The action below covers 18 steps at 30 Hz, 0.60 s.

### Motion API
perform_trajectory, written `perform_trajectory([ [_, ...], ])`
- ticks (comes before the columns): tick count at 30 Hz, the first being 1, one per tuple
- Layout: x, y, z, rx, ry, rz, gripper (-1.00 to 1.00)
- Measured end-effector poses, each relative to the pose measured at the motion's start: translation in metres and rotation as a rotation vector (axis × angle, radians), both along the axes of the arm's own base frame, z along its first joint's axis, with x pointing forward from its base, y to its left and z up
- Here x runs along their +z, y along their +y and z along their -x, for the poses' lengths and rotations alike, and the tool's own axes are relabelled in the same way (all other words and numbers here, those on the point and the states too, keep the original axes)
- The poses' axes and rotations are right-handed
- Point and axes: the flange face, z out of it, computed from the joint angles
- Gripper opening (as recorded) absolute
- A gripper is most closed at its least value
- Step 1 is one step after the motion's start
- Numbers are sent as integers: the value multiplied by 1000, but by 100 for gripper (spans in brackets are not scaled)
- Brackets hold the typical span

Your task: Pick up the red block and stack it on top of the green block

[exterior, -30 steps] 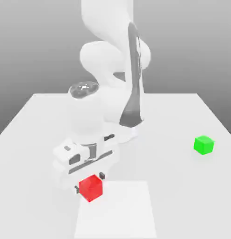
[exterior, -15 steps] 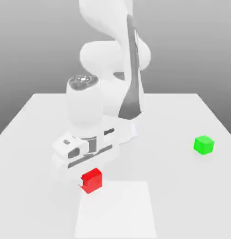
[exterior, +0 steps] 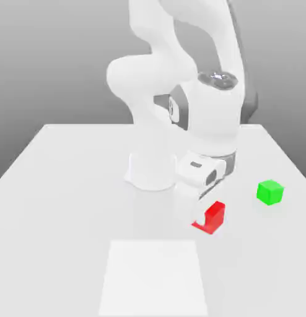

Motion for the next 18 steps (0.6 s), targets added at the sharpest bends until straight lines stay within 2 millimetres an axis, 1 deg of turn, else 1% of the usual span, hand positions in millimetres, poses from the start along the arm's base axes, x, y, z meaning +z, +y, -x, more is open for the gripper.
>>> perform_trajectory([
  [2, 3, 35, 22, 41, 1, 0, -100],
  [5, 8, 82, 61, 103, 1, 3, -100],
  [8, 12, 121, 107, 164, -1, 9, -100],
  [10, 14, 142, 141, 205, -4, 14, -100],
  [13, 15, 166, 194, 263, -10, 22, -100],
  [14, 11, 169, 201, 271, -12, 24, -100],
  [15, 4, 171, 205, 274, -14, 26, -100],
  [18, -22, 172, 206, 272, -17, 27, -100],
])
